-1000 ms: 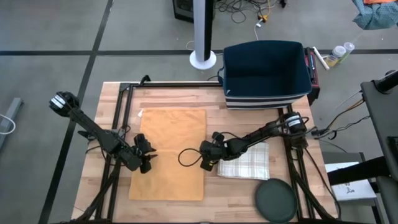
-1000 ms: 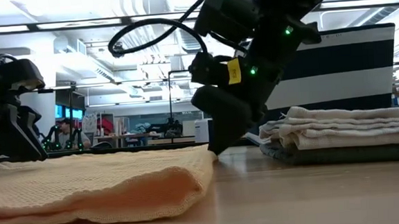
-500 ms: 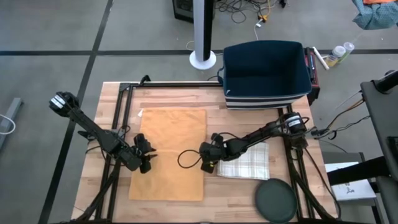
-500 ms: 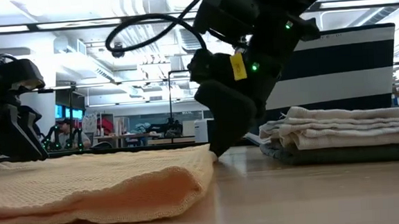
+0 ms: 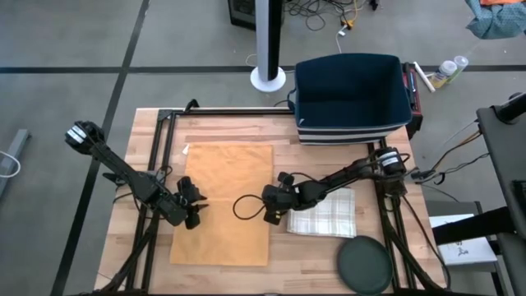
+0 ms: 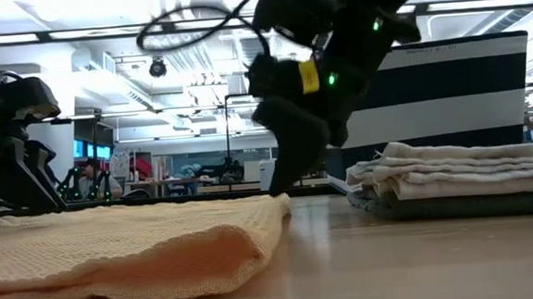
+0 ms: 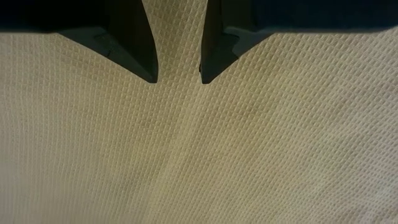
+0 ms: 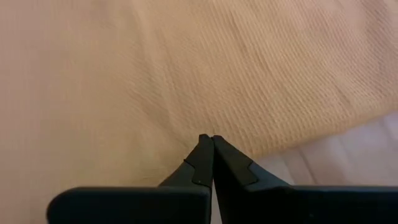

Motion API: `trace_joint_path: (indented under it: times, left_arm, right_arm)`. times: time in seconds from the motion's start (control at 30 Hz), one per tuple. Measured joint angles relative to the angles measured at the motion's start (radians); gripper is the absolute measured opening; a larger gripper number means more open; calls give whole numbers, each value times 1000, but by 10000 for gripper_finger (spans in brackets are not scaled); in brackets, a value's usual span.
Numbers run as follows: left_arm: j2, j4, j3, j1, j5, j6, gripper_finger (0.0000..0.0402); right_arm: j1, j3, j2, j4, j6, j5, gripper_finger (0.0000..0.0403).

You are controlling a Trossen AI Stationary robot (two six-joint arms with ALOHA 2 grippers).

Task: Fold kitchen towel into neat rectangle
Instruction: Fold the orange towel

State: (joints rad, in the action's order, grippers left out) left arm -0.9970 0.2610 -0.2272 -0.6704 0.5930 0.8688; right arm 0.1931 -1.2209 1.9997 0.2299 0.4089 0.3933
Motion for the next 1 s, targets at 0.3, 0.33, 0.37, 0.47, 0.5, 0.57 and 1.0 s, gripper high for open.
trace_joint_path:
  times: [0.3,0.33,0.37,0.47,0.5,0.57,1.0]
  left_arm:
    - [1,-7,0,0,0,1,114]
    - [1,-8,0,0,0,1,114]
    - [1,-8,0,0,0,1,114]
    - [1,-7,0,0,0,1,114]
    - [0,-8,0,0,0,1,114]
    - [0,-8,0,0,0,0,114]
    - [0,-9,0,0,-6,-2,114]
  right_arm:
    - [-9,-3,32,-2,36,-15,0]
    - [-9,-3,24,3,36,-17,0]
    - [-8,-3,17,15,31,-15,0]
    - [-10,-8,0,42,-6,10,0]
    - [-11,-10,-8,58,-10,23,0]
    - [-16,-11,-14,71,-9,47,0]
    - [-28,-17,18,109,10,52,0]
